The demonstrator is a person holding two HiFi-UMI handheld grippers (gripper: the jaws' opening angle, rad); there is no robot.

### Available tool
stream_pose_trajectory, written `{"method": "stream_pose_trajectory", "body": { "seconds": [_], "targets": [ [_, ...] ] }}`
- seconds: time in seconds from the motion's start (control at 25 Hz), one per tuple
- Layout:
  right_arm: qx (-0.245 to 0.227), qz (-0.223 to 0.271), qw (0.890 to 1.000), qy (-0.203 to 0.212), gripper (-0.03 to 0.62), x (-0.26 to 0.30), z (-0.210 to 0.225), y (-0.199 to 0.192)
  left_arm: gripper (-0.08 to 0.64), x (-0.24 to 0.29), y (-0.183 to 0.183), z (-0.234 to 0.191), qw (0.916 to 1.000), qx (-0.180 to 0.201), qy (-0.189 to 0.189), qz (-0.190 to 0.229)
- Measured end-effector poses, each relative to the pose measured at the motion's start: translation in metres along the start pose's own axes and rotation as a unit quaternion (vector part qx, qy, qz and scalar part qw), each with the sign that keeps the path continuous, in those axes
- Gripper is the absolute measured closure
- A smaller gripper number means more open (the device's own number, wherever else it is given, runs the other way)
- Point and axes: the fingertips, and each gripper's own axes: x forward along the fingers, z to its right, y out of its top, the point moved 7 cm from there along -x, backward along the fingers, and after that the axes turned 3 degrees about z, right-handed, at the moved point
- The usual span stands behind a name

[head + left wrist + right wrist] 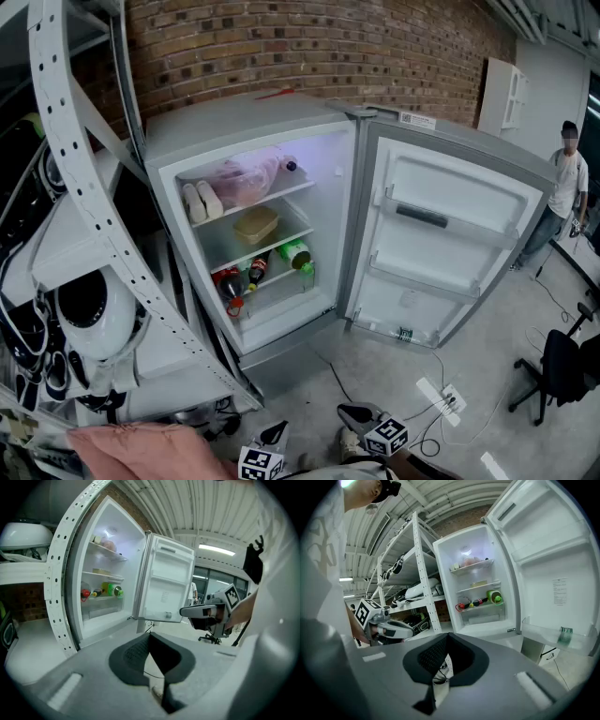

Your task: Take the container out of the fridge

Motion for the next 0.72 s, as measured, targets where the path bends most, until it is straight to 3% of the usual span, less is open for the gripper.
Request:
{"method": "stream_pose_trajectory", "body": {
  "seconds": [0.28,0.72],
  "targets": [
    [-0.016,0.006,1.000,-0.025,0.584,-0.001,-0.004,0.006,0.558,-0.001,0.009,0.000,0.9998,0.005,-0.015,0.014],
    [-0.015,0.034,0.999,-0.024,0.584,0.003,-0.004,0.020,0.558,-0.007,0.015,-0.001,0.9996,0.008,-0.011,0.025]
  ]
}}
